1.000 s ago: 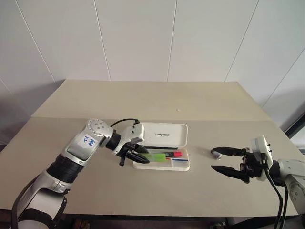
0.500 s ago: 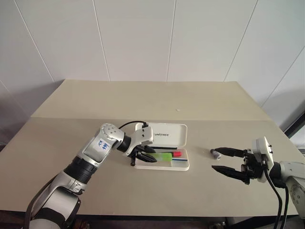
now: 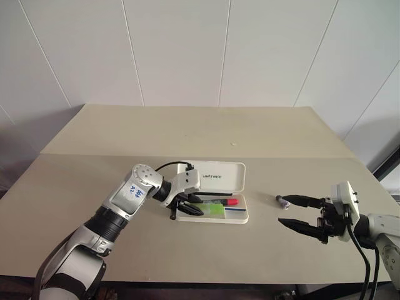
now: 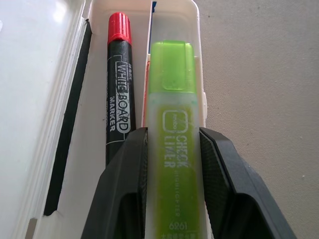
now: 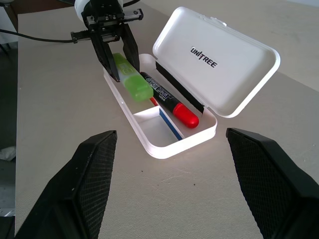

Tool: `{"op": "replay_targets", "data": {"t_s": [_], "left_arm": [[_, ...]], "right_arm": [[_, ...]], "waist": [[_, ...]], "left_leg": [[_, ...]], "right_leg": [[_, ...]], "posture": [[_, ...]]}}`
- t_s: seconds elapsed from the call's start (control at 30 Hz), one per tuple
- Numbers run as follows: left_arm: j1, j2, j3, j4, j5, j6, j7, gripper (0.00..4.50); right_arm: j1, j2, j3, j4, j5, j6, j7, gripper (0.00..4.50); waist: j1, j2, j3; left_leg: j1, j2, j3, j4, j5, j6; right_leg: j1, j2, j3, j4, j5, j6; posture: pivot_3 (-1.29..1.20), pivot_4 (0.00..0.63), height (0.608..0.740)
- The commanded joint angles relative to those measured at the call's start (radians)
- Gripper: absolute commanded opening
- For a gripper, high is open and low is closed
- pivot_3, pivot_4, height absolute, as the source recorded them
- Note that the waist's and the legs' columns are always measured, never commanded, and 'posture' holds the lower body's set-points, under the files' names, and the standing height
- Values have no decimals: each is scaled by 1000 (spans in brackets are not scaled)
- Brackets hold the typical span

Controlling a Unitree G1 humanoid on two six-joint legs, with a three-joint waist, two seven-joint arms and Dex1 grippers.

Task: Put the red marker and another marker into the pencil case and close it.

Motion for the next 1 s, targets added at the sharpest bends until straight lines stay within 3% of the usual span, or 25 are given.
{"op": "replay_targets", "data": {"t_s": [0.03, 0.33, 0.47, 0.6, 0.77, 1.0], "left_arm": [[-2, -2, 9, -13, 0, -10, -9, 1428], [-2, -9, 16, -24, -12, 8, -12, 4437], [3, -3, 25, -45, -19, 21, -11, 4488], [21, 4, 99, -87, -75, 48, 2, 4488], [123, 30, 250, -179, -248, -29, -93, 4488], [198, 118, 319, -170, -322, -124, -208, 4488]], "right_arm": [[7, -20, -41, -36, 18, 1, -6, 4500], [3, -17, -35, -33, 11, -2, -15, 4500], [8, 10, -30, -41, -8, -22, -64, 4500], [6, 95, -3, -8, -134, -103, -242, 4500], [21, 211, 24, 53, -234, -157, -402, 4500], [-34, 298, 53, 188, -335, -198, -564, 4500]], "waist": [[0, 0, 0], [0, 0, 0], [0, 0, 0], [-2, 0, 0], [-3, 0, 0], [-2, 0, 0]], "left_leg": [[0, 0, 0, 0, 0, 0], [0, 0, 0, 0, 0, 0], [0, 0, 0, 0, 0, 0], [0, 0, 0, 0, 0, 0], [1, 0, 0, -1, 0, 0], [2, 0, 1, 0, 1, -1]], "right_leg": [[0, 0, 0, 0, 0, 0], [0, 0, 0, 0, 0, 0], [0, 0, 0, 0, 0, 0], [0, 0, 0, 1, 0, 0], [-1, 0, 0, 3, -1, -2], [-2, 0, 0, 5, -1, -3]], "posture": [[0, 150, 740], [0, 150, 740], [0, 150, 740], [0, 150, 740], [0, 150, 740], [0, 150, 740]]}}
